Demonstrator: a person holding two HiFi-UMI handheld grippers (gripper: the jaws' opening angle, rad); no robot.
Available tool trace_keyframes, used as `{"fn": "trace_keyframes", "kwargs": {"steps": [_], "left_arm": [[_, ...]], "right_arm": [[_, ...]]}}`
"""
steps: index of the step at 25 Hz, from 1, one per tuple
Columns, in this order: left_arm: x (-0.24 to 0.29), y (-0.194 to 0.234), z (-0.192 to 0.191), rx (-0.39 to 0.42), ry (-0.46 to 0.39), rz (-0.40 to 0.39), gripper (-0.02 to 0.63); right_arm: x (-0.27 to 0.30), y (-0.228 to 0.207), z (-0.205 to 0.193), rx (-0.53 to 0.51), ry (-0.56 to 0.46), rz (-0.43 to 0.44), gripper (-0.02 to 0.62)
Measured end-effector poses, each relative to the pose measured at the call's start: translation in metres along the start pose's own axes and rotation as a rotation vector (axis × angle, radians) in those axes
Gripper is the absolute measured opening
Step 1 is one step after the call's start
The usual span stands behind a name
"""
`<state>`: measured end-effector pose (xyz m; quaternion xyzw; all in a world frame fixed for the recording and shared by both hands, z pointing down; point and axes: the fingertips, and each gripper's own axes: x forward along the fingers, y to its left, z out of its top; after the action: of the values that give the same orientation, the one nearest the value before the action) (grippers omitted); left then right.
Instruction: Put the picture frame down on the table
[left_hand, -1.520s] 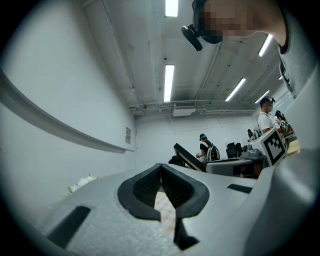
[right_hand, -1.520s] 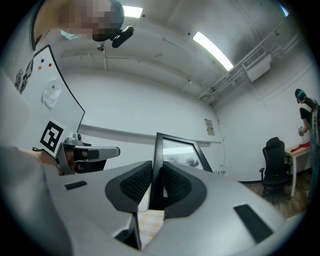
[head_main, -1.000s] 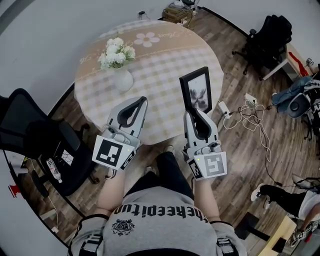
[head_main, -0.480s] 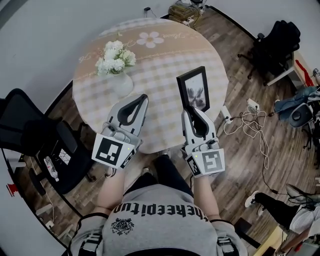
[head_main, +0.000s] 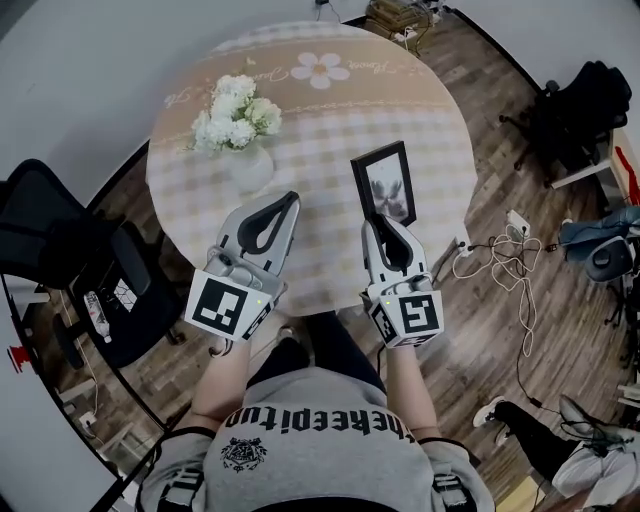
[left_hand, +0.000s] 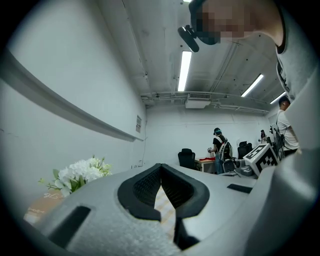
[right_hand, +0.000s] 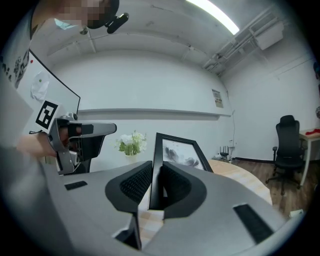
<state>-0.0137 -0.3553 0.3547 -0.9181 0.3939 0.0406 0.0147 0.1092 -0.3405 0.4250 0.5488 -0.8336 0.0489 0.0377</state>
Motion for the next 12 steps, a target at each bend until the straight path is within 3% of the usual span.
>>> {"fn": "trace_keyframes", "kwargs": {"steps": [12], "left_arm": [[0.008, 0.026, -0.034, -0.026, 0.062, 0.07, 0.015]], "right_arm": [[0.037, -0.013, -0.092, 0.041, 0.222, 0.05, 0.069]]}}
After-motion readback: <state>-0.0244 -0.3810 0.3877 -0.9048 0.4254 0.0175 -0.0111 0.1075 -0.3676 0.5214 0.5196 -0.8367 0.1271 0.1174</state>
